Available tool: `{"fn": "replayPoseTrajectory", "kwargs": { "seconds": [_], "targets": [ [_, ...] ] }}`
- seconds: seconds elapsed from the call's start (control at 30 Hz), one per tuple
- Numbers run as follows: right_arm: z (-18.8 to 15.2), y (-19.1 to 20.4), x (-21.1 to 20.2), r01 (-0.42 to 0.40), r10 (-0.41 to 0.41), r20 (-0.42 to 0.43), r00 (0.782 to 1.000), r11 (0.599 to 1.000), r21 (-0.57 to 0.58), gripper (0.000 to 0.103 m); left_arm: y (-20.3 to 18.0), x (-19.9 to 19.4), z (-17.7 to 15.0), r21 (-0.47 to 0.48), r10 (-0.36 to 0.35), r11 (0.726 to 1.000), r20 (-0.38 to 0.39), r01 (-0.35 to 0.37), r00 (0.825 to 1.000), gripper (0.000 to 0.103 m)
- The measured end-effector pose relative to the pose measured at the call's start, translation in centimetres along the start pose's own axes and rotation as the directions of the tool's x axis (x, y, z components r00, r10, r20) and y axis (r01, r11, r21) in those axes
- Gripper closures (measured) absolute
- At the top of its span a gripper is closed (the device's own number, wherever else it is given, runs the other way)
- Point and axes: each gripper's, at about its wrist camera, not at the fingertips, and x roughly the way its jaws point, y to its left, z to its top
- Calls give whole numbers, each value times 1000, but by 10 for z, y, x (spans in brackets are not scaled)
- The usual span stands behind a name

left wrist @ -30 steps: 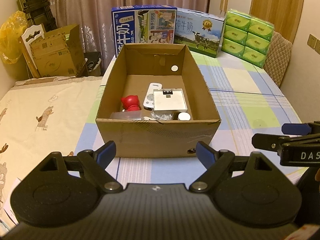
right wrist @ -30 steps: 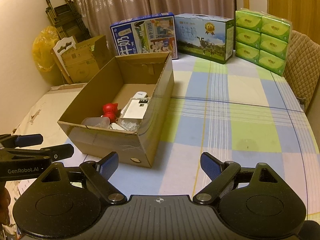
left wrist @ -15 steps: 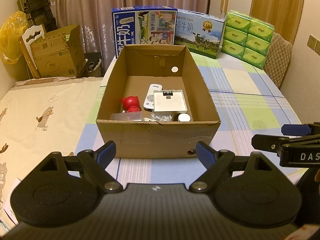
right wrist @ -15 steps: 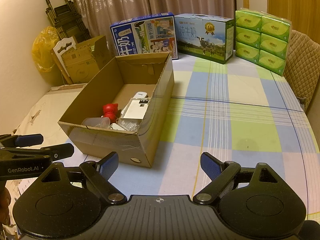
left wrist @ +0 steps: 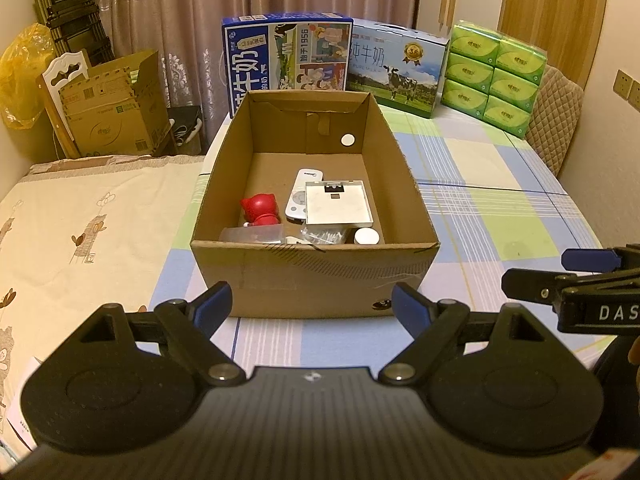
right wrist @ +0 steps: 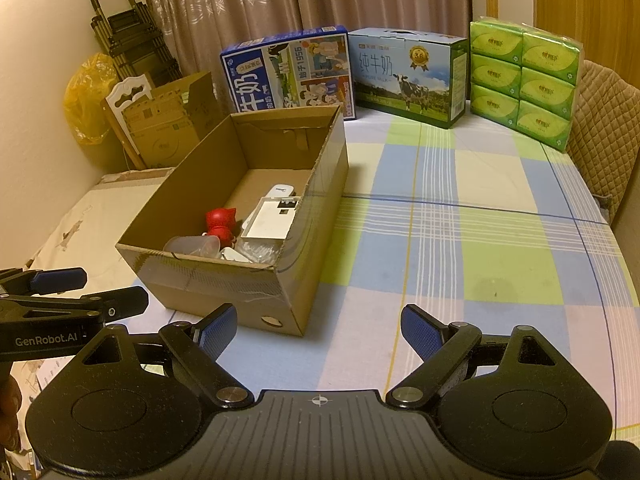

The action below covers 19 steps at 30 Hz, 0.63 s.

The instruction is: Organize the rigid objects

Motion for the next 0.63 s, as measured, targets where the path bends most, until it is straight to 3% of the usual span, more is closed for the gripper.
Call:
{"fn": "replayPoseTrajectory", "kwargs": {
  "seconds": [0.33,0.63],
  "targets": [
    [0,0,0,-1,1,0,1000,1000,1,17,-2,0,0,3,-6,1000,2,6,1000,18],
    [3,-1,-3,3,-3,4,1000,1000,3,17,-2,-5,-3,-17,-14,1000,59,15,998,18]
  ]
}}
